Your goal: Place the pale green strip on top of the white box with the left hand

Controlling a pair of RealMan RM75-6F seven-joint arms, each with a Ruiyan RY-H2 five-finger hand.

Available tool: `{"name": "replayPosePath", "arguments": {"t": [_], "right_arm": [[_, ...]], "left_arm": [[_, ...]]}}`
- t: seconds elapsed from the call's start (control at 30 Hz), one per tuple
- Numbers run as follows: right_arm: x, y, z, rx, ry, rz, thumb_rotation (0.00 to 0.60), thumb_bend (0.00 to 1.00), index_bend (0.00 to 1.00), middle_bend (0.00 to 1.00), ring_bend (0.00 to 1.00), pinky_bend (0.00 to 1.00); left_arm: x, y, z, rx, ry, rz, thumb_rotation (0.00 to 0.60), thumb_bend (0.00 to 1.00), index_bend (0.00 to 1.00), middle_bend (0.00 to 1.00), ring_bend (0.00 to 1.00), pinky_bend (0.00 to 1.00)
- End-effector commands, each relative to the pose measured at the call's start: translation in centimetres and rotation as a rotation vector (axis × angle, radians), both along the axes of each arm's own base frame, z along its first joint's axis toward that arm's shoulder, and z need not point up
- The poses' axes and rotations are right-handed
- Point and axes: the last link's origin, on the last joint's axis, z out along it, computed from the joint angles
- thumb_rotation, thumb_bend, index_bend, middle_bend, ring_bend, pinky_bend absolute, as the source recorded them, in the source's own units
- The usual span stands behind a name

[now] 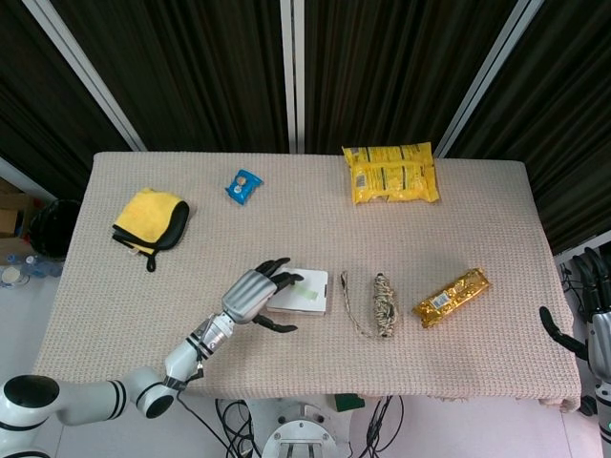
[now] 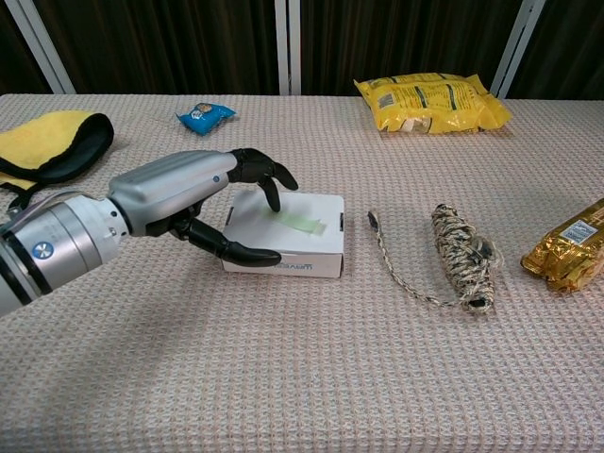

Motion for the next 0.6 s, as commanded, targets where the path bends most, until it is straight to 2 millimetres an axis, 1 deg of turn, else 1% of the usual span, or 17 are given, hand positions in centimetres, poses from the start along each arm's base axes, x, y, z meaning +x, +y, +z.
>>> {"name": "replayPosePath", "arguments": {"t": [0.03, 0.3, 0.6], "right_arm": [[0.0, 0.0, -0.1, 0.001, 0.001, 0.000, 0.546, 0.30, 0.00, 0.00, 0.00, 0.00], [-0.1, 0.1, -0.1, 0.003, 0.002, -0.001, 0.546, 0.30, 0.00, 0.00, 0.00, 0.00], [0.0, 0.0, -0.1, 0.002, 0.001, 0.001, 0.547, 0.30, 0.00, 0.00, 0.00, 0.00]], "left_arm": [[0.0, 0.0, 0.0, -0.001, 0.003, 0.001, 0.236, 0.00, 0.20, 0.34, 0.06, 0.17], [-0.1, -0.2, -0.2, -0.002, 0.015, -0.001, 0.235, 0.00, 0.20, 0.34, 0.06, 0.17], [0.5, -0.4, 1.0, 0.023, -0.026, -0.016, 0.228, 0.00, 0.20, 0.34, 0.06, 0.17]]}}
